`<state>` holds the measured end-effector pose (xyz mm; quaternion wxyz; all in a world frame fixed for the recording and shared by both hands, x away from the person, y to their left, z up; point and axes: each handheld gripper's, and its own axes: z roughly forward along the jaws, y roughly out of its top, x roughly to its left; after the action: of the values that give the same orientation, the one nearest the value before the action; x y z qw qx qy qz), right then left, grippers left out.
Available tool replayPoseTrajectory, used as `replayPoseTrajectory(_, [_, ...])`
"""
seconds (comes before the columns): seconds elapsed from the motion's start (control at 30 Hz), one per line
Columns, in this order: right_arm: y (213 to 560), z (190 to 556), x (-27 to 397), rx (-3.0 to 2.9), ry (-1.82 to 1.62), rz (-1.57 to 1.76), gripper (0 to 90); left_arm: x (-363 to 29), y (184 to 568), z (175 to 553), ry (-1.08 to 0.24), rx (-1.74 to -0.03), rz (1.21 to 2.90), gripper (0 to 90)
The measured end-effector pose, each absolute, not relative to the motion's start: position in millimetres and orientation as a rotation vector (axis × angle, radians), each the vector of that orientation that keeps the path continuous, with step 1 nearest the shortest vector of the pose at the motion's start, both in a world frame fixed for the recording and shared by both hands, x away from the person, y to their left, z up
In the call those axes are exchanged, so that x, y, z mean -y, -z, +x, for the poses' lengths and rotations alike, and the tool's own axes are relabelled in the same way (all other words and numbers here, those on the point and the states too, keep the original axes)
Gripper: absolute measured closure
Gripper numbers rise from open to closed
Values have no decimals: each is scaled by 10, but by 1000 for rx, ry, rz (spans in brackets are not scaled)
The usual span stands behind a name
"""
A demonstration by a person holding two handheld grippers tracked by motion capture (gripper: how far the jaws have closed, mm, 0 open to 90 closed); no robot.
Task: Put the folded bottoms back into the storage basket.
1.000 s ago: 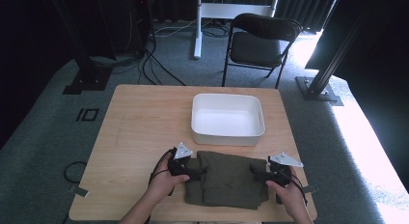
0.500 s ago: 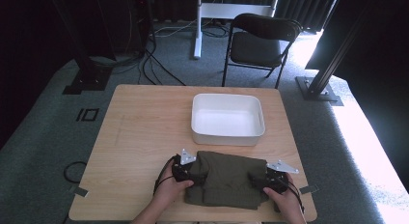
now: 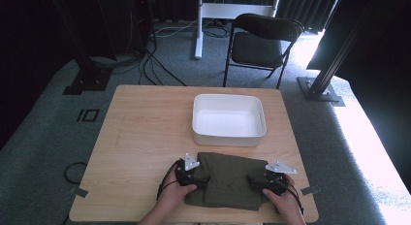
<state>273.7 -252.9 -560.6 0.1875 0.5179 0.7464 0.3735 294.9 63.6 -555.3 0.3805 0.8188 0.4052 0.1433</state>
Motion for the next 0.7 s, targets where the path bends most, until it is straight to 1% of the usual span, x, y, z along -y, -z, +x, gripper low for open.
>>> replayPoseTrajectory(0.07, [5606, 2735, 2525, -2103, -1047, 1456, 138, -606, 5554, 2943, -380, -1035, 2098, 155])
replayPoseTrajectory(0.27, [5607, 2725, 2498, -2114, -1021, 1433, 147, -525, 5554, 2991, -361, -1083, 2058, 155])
replayPoseTrajectory(0.3, [5606, 2722, 2495, -2112, -1019, 1429, 189, -503, 5554, 2993, -366, -1084, 2060, 155])
replayPoseTrajectory(0.33, [5606, 2722, 2495, -2112, -1019, 1429, 189, -503, 5554, 2993, -366, -1084, 2060, 156])
replayPoseTrajectory(0.37, [5604, 2708, 2484, -2107, -1020, 1420, 248, -477, 5552, 2995, -367, -1057, 2067, 156])
replayPoseTrajectory(0.4, [5600, 2687, 2461, -2116, -1031, 1393, 356, -476, 5550, 2997, -352, -1034, 2061, 276])
replayPoseTrajectory(0.43, [5598, 2682, 2454, -2119, -1040, 1386, 402, -484, 5549, 3012, -297, -1002, 2053, 415])
replayPoseTrajectory(0.47, [5596, 2679, 2444, -2128, -1053, 1375, 477, -485, 5553, 3021, -259, -997, 2044, 572])
replayPoseTrajectory(0.5, [5586, 2680, 2439, -2150, -1072, 1366, 598, -484, 5555, 3030, -236, -998, 2037, 650])
replayPoseTrajectory(0.53, [5586, 2680, 2439, -2150, -1072, 1366, 598, -484, 5555, 3030, -236, -998, 2037, 709])
replayPoseTrajectory(0.57, [5575, 2681, 2435, -2164, -1086, 1377, 691, -481, 5546, 3040, -221, -1005, 2034, 709])
replayPoseTrajectory(0.6, [5537, 2684, 2388, -2206, -1055, 1340, 775, -482, 5532, 3042, -218, -1005, 2039, 782])
replayPoseTrajectory(0.7, [5470, 2709, 2374, -2235, -1033, 1351, 800, -488, 5468, 3041, -199, -1009, 2048, 813])
